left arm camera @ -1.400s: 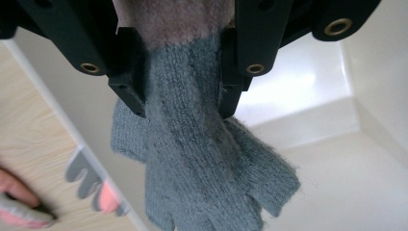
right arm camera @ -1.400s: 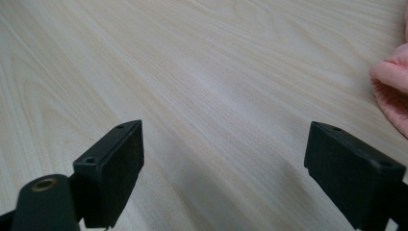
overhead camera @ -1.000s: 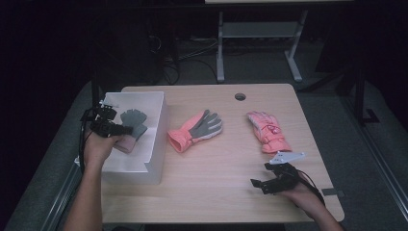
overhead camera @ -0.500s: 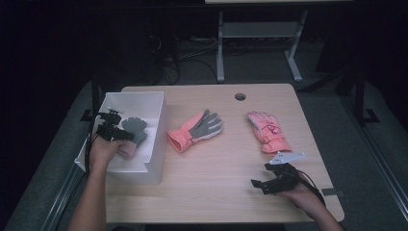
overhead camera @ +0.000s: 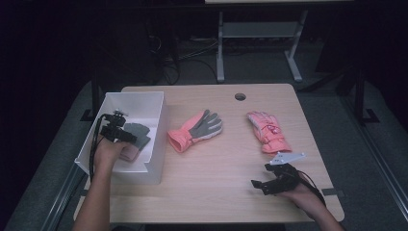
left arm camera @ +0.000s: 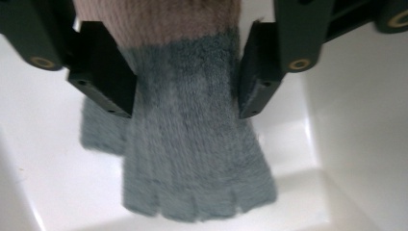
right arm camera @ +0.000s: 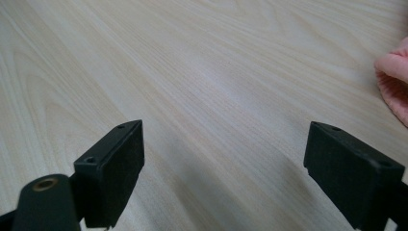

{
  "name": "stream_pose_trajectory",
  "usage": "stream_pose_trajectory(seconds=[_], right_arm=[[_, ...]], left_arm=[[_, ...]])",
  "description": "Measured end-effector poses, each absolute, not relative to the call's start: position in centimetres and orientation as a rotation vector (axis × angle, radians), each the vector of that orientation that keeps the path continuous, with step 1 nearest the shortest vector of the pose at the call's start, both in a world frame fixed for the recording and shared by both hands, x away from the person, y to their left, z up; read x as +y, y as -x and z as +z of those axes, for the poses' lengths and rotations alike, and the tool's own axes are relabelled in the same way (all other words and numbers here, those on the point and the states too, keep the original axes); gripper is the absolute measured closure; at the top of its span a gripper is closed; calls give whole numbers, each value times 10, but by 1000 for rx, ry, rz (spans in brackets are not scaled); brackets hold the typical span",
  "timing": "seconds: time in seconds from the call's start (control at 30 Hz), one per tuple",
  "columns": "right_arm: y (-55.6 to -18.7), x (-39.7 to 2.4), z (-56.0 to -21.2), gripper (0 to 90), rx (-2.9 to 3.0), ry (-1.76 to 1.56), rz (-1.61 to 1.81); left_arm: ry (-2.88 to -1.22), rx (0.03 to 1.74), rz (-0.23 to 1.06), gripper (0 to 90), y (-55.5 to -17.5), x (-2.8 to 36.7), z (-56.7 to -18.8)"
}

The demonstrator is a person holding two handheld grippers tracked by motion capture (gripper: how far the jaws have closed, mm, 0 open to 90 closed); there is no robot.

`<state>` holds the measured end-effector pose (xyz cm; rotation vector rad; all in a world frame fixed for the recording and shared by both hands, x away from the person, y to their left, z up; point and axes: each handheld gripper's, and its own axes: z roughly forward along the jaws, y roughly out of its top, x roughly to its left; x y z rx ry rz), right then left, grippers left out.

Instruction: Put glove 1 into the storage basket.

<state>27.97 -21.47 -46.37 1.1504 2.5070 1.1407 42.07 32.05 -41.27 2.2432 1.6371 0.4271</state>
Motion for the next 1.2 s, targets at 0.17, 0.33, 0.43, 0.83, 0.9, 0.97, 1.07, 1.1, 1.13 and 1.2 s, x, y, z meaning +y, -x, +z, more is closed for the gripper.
stream_pose_trajectory(seconds=[0.17, 0.33, 0.43, 0.83, 0.9, 0.97, 1.07, 1.1, 1.13, 1.2], right_arm=[[-279, -215, -464, 137, 2506, -1157, 1140], [-279, -214, -464, 137, 2508, -1151, 1140], [-279, -214, -464, 137, 2509, -1154, 1143], [-276, -215, -464, 137, 2505, -1154, 1137], [-274, -217, -464, 137, 2502, -1166, 1134], [-274, -218, -464, 137, 2496, -1166, 1136], [-273, -219, -464, 137, 2491, -1180, 1135], [-273, -220, -464, 137, 2489, -1180, 1139], [-273, -220, -464, 137, 2489, -1180, 1139], [-272, -221, -464, 137, 2487, -1181, 1136]], left_arm=[[-2206, 1629, 460, 286, -419, 319, -404], [-2193, 1558, 448, 227, -415, 319, -389], [-2186, 1512, 422, 190, -411, 318, -380], [-2160, 1304, 370, 134, -395, 298, -329], [-2161, 1241, 364, 134, -391, 284, -318], [-2161, 1198, 351, 134, -388, 273, -311], [-2160, 1130, 324, 135, -386, 257, -304], [-2160, 1130, 324, 135, -386, 257, -304], [-2157, 1116, 322, 135, -385, 251, -302], [-2153, 1070, 321, 136, -381, 238, -299]])
